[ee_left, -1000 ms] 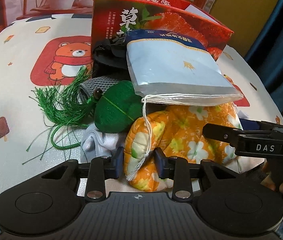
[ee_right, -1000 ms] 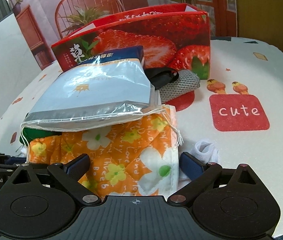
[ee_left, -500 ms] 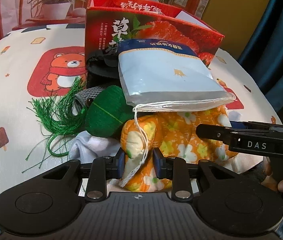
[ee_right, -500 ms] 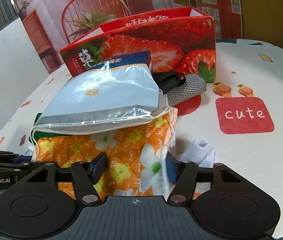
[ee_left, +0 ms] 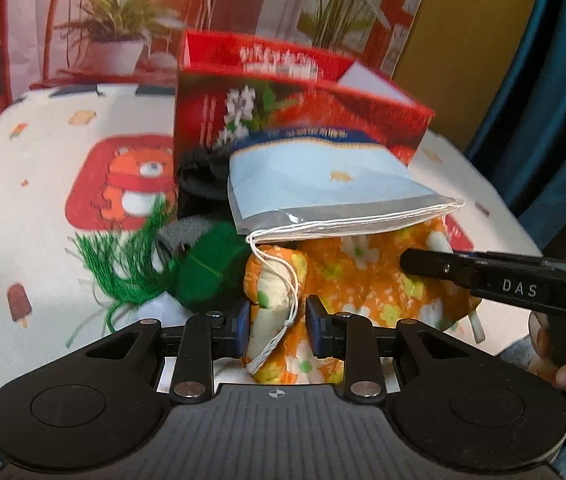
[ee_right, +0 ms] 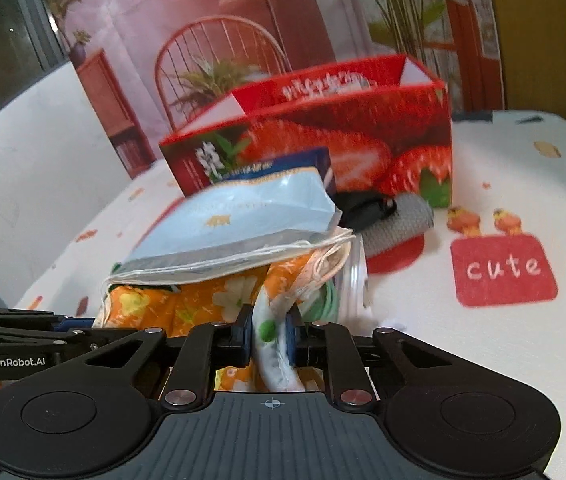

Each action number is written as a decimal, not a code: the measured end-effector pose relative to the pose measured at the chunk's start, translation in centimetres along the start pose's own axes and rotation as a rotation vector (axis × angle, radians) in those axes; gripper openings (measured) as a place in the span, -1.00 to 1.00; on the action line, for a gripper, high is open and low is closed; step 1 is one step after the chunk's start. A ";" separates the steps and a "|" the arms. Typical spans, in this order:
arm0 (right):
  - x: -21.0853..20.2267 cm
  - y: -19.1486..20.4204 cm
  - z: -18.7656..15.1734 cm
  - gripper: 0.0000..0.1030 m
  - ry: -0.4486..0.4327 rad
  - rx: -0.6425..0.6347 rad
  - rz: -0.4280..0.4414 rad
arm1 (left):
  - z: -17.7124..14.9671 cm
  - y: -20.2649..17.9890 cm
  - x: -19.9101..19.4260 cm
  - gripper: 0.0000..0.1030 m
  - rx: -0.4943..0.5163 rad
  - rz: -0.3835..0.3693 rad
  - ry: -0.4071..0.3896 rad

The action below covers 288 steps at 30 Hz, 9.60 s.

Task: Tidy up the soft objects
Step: 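Lift the orange floral pouch with the left gripper over the red box, then open the left gripper to drop the pouch into the red box, then grasp the blue-and-white cotton pad bag with the left gripper, then lift the cotton pad bag with the left gripper over the red box, then open the left gripper to drop the cotton pad bag into the box, then lower the left gripper onto the black eye mask strap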

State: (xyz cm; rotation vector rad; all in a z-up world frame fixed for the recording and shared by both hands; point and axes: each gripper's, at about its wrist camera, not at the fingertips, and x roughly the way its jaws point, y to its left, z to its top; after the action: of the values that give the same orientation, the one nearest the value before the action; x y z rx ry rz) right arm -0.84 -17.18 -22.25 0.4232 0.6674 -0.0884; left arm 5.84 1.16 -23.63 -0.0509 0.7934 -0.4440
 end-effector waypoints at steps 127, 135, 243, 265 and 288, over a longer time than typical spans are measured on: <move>6.1 -0.9 9.2 0.13 0.085 -0.105 0.025 | 10.0 1.8 6.3 -0.20 0.036 -0.025 0.058; 7.1 -1.0 6.7 0.11 0.162 -0.082 0.068 | 8.5 2.3 7.2 -0.20 0.020 -0.041 0.095; 7.7 -2.8 18.1 0.09 -0.129 -0.268 -0.037 | 16.8 2.6 4.9 0.04 0.072 0.063 -0.117; 6.6 -3.4 7.2 0.20 -0.083 -0.126 -0.071 | 9.5 4.2 5.4 0.04 -0.028 0.104 -0.026; 10.5 -6.4 4.3 0.25 -0.057 -0.080 -0.106 | 8.8 5.7 10.2 0.03 -0.071 0.101 0.039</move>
State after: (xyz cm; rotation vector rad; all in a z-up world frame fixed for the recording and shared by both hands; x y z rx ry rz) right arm 8.54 -24.19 -27.99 0.3069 0.6350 -0.1733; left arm 20.38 1.16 -25.49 -0.0685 0.8464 -0.3222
